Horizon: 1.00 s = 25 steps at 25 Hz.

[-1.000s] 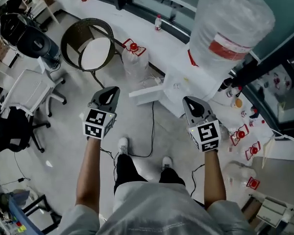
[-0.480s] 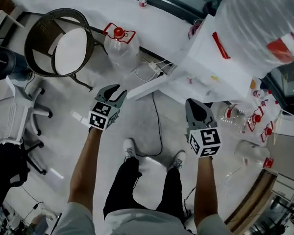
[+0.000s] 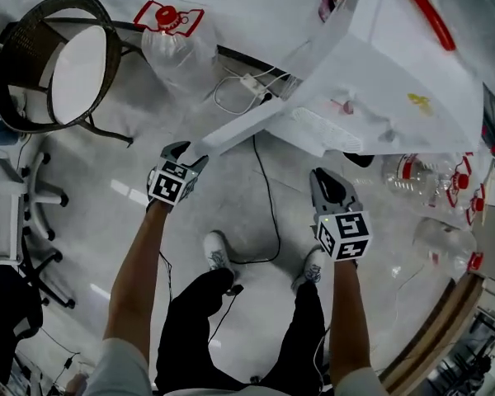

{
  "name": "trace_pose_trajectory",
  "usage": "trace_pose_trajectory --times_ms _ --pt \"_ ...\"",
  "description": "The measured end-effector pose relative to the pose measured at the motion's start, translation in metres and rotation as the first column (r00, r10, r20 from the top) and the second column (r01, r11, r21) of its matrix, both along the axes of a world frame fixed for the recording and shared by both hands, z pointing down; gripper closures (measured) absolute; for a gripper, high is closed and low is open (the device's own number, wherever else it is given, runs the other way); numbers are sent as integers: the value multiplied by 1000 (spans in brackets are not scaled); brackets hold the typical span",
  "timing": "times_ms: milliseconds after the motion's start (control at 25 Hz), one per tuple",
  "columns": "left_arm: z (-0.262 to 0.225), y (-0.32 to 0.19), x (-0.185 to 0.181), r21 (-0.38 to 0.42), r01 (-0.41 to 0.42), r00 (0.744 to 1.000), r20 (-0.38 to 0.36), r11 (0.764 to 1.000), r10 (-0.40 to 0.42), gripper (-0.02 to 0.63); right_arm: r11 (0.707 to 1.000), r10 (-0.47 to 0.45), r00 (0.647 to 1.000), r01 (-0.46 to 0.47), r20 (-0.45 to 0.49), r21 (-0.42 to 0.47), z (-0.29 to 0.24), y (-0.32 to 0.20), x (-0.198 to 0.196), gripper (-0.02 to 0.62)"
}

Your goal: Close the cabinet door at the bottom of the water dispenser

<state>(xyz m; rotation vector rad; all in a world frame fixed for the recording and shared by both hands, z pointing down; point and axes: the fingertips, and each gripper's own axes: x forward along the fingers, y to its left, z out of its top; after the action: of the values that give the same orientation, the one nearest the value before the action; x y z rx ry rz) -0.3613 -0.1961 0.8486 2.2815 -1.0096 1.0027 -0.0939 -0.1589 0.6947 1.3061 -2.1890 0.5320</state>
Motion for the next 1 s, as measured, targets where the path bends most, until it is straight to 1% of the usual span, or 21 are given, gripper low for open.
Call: trace_pose_trajectory --times_ms 120,240,320,400,480,600,680,760,880,1000 --pt "31 -7 1 2 -21 1000 -3 1000 21 339 1000 15 1000 -15 7 -14 30 3 0 528" --pt "44 -3 3 13 -61 998 12 998 61 341 999 1 1000 -1 7 -32 46 13 3 526" --pt "46 -2 6 23 -73 997 28 997 72 353 999 13 1000 -13 11 -37 50 18 12 526" --pt "45 6 9 28 -54 998 44 998 52 399 998 35 999 -34 10 -47 52 28 24 526" --pt "45 16 13 17 -9 999 40 1000 8 399 997 52 999 -52 8 -54 53 37 34 526" --pt "43 32 28 -22 58 998 11 998 -58 399 997 57 998 -57 -5 -47 48 45 51 526" --pt "46 48 39 -35 67 998 2 997 -67 402 998 49 999 -50 -24 -44 45 54 62 526" --pt "49 65 51 -46 55 998 1 997 -55 405 999 36 999 -37 -40 -40 44 62 73 526" --pt "50 85 81 -64 53 999 3 996 -53 407 999 31 997 -33 -67 -41 46 75 101 526" --pt "51 100 109 -76 107 994 4 991 -107 405 998 48 996 -52 -74 -46 49 91 129 526"
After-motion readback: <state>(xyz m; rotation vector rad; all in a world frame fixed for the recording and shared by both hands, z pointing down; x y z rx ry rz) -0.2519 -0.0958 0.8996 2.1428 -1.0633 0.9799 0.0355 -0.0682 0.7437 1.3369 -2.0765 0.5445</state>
